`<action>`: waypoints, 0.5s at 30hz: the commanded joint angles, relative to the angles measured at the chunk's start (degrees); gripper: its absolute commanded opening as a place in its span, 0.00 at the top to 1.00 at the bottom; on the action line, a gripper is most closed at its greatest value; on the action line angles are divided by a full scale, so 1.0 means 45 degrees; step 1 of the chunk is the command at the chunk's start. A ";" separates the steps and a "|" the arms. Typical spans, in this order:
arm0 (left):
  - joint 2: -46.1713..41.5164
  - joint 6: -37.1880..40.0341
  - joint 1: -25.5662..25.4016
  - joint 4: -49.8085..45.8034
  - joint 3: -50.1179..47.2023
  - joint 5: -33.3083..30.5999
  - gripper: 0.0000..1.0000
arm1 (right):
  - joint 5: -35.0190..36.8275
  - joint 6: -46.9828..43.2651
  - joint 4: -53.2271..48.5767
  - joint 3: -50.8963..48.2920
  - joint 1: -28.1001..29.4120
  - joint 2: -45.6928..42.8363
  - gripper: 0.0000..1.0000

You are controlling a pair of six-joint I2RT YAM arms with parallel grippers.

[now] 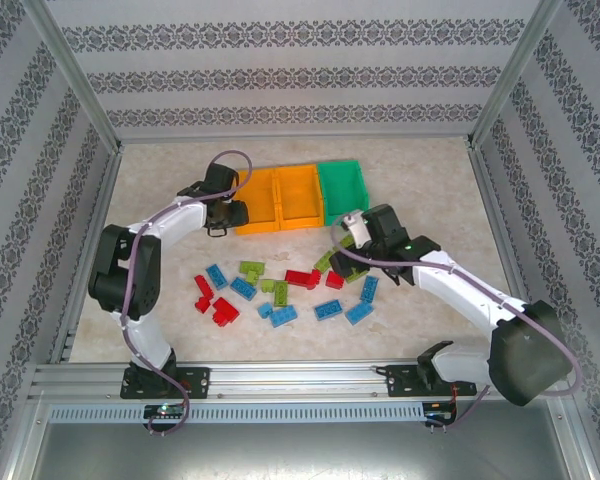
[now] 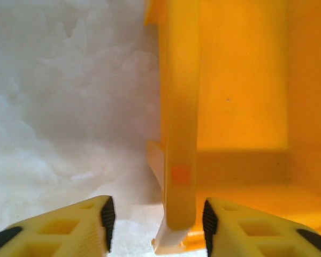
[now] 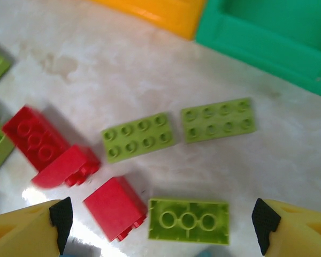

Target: Sort the legos into containers by color

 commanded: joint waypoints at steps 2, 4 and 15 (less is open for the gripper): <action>-0.1497 -0.0046 -0.0157 0.0485 -0.0848 -0.0180 0.41 | 0.1051 -0.2151 -0.0886 0.0525 0.0713 0.0428 0.12; -0.2029 -0.0075 -0.0175 0.0635 -0.1356 -0.0101 0.35 | 0.0948 -0.2667 -0.0849 0.0597 0.0677 0.0654 0.15; -0.4287 0.0002 -0.0157 0.0908 -0.3636 0.0055 0.25 | -0.0498 -0.4687 -0.1375 0.1399 0.1048 0.2687 0.31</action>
